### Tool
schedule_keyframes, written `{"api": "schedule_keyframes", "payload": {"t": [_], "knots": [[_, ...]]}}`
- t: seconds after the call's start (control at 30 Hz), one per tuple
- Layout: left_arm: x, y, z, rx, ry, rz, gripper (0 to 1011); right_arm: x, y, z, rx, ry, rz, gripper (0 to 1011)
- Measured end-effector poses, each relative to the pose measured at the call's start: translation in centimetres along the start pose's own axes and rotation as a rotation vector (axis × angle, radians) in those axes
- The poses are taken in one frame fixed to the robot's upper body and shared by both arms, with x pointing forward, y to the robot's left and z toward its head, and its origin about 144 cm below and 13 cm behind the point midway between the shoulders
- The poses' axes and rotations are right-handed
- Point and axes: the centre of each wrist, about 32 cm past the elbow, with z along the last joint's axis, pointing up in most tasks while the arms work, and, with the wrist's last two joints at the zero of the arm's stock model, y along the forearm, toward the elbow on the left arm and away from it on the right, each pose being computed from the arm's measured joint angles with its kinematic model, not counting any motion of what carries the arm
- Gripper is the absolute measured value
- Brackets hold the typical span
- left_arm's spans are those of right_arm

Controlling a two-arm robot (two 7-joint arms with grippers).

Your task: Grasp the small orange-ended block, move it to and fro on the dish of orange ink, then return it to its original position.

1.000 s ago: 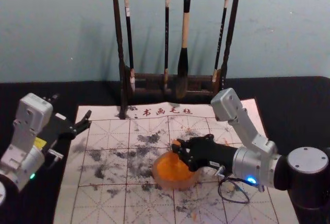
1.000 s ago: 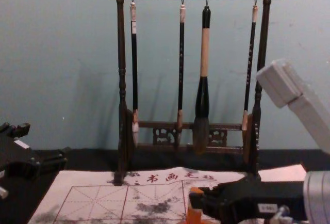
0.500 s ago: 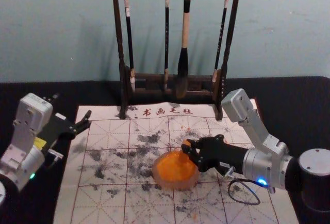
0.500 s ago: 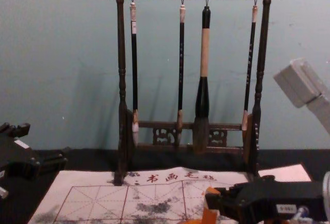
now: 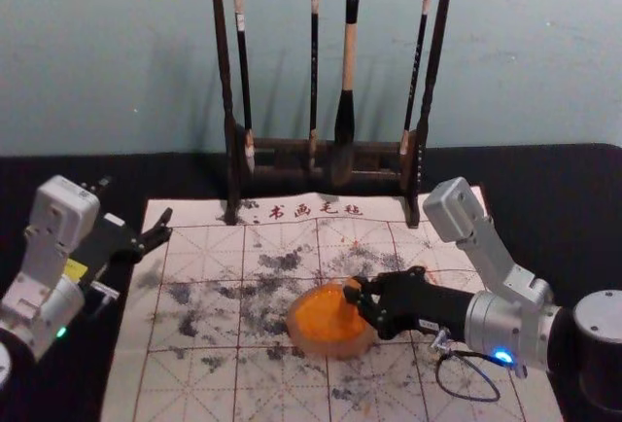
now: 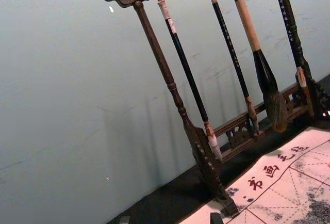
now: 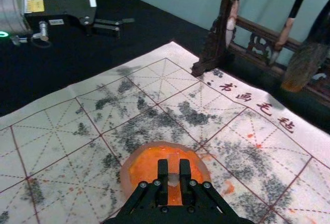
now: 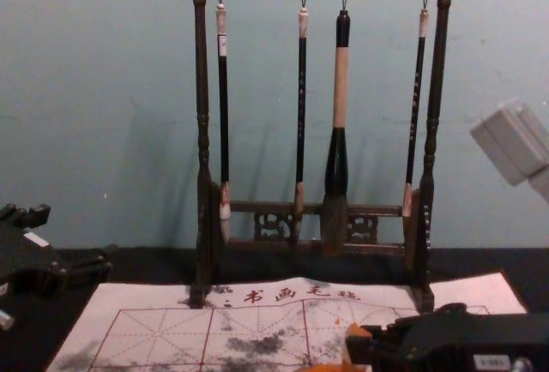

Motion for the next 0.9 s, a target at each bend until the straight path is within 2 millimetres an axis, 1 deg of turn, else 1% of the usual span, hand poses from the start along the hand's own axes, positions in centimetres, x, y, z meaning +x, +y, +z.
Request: {"api": "schedule_keyframes", "payload": {"t": [0.3, 0.43, 0.9], "knots": [[0.0, 0.0, 0.0, 0.000, 0.000, 0.000, 1010, -0.7, 0.2, 0.0, 0.003, 0.009, 0.033, 62], [0.0, 0.0, 0.0, 0.000, 0.000, 0.000, 1010, -1.1, 0.6, 0.1, 0.005, 0.010, 0.052, 62], [0.0, 0.0, 0.0, 0.000, 0.000, 0.000, 1010, -1.0, 2.1, 0.5, 0.014, 0.010, 0.060, 62]]}}
